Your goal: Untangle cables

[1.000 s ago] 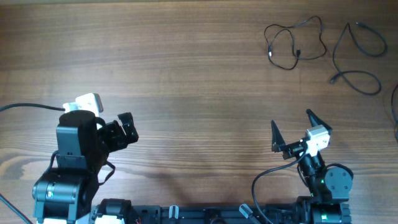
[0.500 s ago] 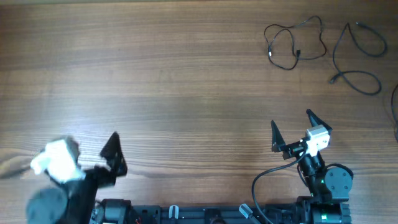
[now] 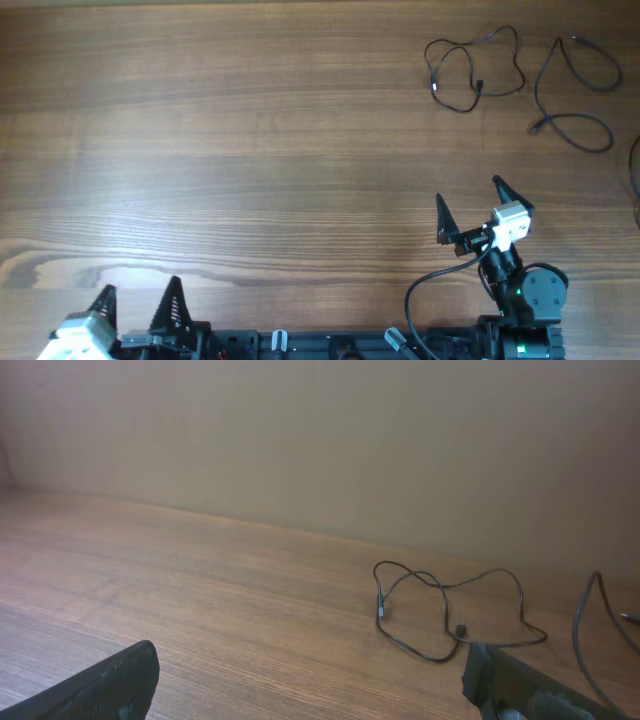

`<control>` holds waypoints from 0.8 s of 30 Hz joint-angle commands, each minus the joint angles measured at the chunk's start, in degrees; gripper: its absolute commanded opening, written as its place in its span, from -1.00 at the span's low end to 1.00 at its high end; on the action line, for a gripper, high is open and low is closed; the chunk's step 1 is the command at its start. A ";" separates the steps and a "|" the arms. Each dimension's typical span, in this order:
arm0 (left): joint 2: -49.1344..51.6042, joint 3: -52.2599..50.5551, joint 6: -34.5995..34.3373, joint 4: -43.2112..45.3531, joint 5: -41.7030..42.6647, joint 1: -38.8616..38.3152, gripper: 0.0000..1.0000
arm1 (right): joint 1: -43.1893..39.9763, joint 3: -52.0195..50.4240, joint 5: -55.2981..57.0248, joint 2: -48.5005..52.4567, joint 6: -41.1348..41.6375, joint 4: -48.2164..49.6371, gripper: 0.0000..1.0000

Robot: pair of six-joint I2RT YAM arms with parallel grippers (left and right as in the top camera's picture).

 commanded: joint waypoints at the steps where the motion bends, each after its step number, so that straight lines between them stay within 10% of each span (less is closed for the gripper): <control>1: 0.07 0.02 -0.26 -2.27 -0.37 0.26 1.00 | 0.24 -0.15 0.92 -0.79 0.33 0.09 1.00; 14: 0.07 -4.31 -0.31 1.20 -0.98 0.22 1.00 | 0.24 -0.15 0.92 -0.79 0.33 0.09 1.00; 24: 0.07 -30.53 -8.15 38.82 -0.74 0.22 1.00 | 0.24 -0.15 0.92 -0.79 0.33 0.09 1.00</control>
